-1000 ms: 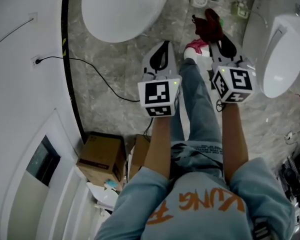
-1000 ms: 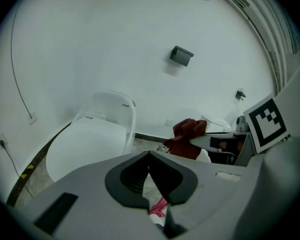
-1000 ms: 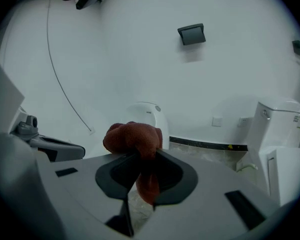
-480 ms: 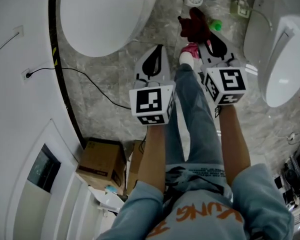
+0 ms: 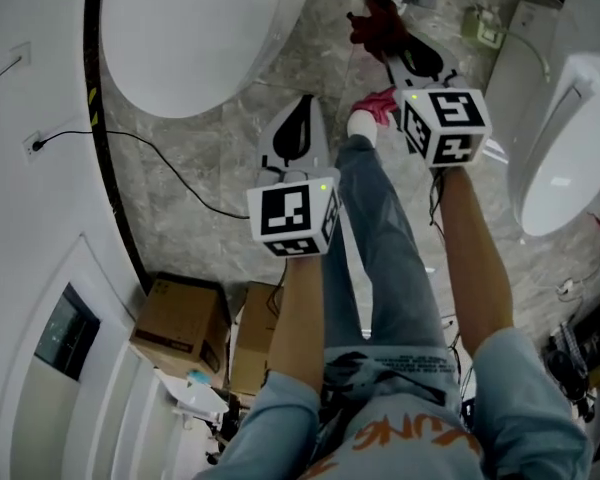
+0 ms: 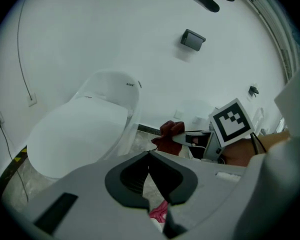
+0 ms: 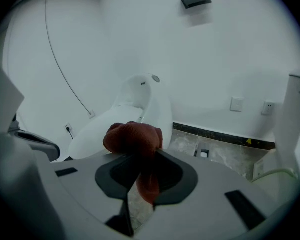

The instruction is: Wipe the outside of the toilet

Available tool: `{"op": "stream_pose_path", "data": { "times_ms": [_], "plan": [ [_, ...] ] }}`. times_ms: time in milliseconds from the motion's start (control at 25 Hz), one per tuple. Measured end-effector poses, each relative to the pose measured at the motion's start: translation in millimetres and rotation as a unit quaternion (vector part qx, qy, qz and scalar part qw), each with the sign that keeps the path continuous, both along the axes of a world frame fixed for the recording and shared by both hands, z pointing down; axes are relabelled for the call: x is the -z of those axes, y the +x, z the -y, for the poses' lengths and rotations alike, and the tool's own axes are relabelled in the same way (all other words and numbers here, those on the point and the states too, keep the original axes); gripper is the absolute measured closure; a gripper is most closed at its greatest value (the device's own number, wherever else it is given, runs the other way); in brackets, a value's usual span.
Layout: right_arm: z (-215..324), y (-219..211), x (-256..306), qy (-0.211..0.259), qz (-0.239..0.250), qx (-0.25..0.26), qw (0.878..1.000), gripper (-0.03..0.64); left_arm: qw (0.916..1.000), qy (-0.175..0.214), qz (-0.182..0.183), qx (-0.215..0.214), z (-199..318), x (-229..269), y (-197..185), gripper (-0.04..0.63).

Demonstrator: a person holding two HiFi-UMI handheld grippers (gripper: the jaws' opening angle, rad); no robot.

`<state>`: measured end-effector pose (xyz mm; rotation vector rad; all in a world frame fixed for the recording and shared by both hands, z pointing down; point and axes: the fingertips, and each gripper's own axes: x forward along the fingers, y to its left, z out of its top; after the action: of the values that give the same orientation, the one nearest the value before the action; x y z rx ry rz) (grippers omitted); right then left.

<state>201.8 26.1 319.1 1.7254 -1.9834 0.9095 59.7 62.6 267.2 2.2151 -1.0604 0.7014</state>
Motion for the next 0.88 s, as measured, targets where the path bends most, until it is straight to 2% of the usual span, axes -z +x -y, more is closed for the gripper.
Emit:
{"op": "stream_pose_path", "data": {
  "times_ms": [200,360,520,720,880],
  "plan": [
    [33.5,6.5,-23.0,-0.015,-0.01,0.024,1.0,0.543,0.9997,-0.008,-0.004,0.023,2.7,-13.2,2.8,0.601],
    [60.0,0.8,-45.0,-0.024,-0.011,0.042,0.999,0.543,0.9981,-0.016,0.011,0.058,8.7,-28.0,-7.3,0.601],
    [85.1,-12.4,-63.6,-0.036,-0.023,0.06,0.997,0.543,0.9953,-0.03,0.01,0.091,8.3,-37.8,-19.3,0.601],
    [117.1,-33.6,-78.9,-0.052,-0.067,0.095,0.992,0.541,0.9926,-0.041,0.012,0.114,8.5,-43.7,-33.8,0.601],
    [143.9,-27.3,-84.8,-0.045,-0.08,0.064,0.994,0.541,0.9908,-0.042,0.003,0.129,14.9,-45.9,-38.1,0.601]
  ]
}}
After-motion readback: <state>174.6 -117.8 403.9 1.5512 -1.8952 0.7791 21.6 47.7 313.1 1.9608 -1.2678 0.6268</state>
